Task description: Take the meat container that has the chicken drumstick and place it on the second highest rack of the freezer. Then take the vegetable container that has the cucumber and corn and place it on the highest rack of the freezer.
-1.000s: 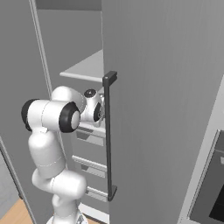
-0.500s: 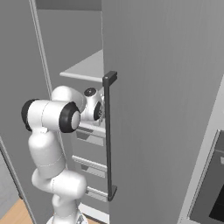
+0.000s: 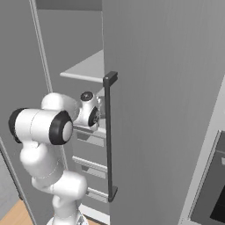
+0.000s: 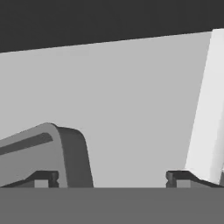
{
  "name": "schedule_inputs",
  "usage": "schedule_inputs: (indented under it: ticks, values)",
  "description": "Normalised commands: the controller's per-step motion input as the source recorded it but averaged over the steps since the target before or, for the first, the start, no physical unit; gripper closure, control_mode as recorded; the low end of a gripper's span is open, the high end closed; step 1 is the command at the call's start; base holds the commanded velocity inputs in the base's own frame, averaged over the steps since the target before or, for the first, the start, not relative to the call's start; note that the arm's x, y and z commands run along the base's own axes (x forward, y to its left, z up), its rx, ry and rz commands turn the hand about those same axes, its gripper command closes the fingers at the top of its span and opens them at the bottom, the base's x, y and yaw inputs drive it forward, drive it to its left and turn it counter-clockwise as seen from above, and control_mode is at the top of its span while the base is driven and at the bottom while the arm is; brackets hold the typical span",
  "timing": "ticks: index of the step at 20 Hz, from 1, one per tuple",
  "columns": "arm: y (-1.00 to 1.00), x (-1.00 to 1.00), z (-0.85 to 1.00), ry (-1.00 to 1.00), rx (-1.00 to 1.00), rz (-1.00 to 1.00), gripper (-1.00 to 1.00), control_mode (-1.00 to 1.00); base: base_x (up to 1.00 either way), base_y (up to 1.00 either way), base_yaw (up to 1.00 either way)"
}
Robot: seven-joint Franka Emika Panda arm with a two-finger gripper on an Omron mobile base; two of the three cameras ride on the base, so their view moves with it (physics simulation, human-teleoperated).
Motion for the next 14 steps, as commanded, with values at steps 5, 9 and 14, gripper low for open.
schedule_inputs:
  ticks: [5,9,14]
  values:
    - [0.0,-0.87,0.57,-0.04,0.0,0.08,-1.0,-1.0,0.0,0.0,0.0]
    - [-0.01,-0.47,0.86,-0.01,0.01,0.04,-1.0,-1.0,0.0,0.0,0.0]
    - [-0.05,-0.68,0.77,0.02,0.0,0.07,-1.0,-1.0,0.0,0.0,0.0]
